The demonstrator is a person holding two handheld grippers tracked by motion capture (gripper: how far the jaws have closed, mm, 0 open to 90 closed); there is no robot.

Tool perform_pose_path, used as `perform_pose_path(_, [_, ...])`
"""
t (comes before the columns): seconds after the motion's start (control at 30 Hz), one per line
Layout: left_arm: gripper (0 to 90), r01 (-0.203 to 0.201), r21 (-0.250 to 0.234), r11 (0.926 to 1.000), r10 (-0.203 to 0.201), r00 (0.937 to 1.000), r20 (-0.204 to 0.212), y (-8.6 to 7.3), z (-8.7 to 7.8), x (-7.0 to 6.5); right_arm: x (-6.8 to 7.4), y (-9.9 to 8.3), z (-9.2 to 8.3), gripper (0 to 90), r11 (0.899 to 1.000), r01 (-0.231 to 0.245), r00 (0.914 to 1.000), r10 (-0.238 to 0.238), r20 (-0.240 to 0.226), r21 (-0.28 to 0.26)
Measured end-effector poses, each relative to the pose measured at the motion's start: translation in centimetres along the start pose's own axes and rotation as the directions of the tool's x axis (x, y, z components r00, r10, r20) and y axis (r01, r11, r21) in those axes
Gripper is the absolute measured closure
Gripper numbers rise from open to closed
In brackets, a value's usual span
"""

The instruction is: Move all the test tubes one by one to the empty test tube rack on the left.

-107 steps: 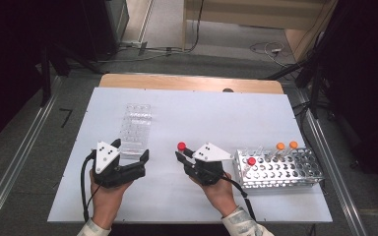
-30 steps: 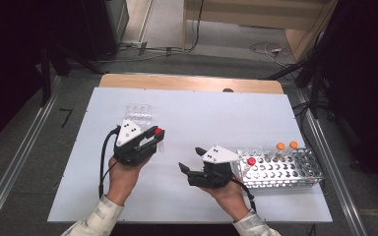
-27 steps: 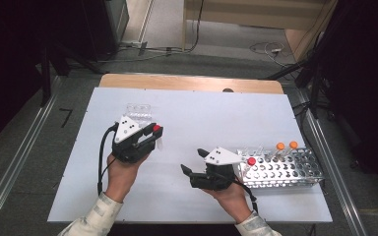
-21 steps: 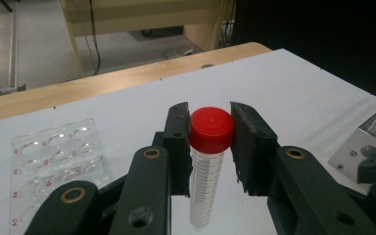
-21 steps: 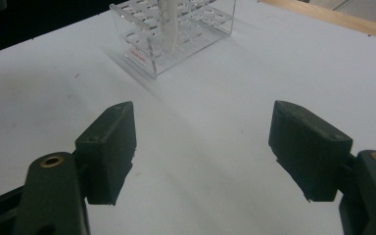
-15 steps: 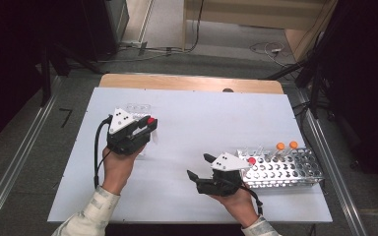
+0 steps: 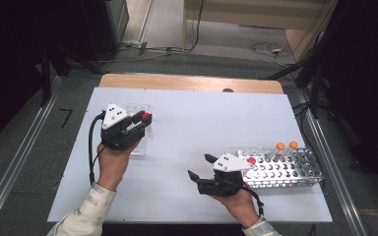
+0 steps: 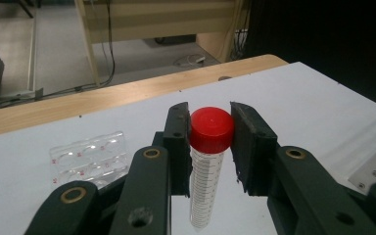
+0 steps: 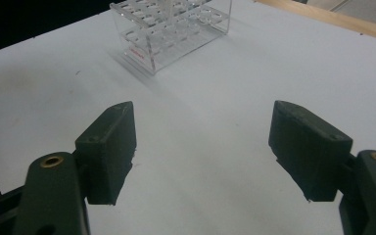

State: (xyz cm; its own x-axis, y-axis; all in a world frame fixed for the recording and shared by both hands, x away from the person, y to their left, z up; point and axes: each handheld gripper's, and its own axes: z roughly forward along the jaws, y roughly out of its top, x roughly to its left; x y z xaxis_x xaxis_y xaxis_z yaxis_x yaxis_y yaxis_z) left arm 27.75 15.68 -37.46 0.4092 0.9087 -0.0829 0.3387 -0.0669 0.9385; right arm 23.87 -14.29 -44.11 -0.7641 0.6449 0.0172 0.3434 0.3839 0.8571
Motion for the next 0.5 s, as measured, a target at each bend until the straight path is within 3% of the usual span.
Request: perform_pose_path(0.5, [70.4,0.016,-0.007,0.9998,-0.017,0.9986,-0.049,0.5,0.0,1.7,-0.2,0.0,-0.2,24.1,1.000,-0.008,1.0000,0.008,0.004,-0.005])
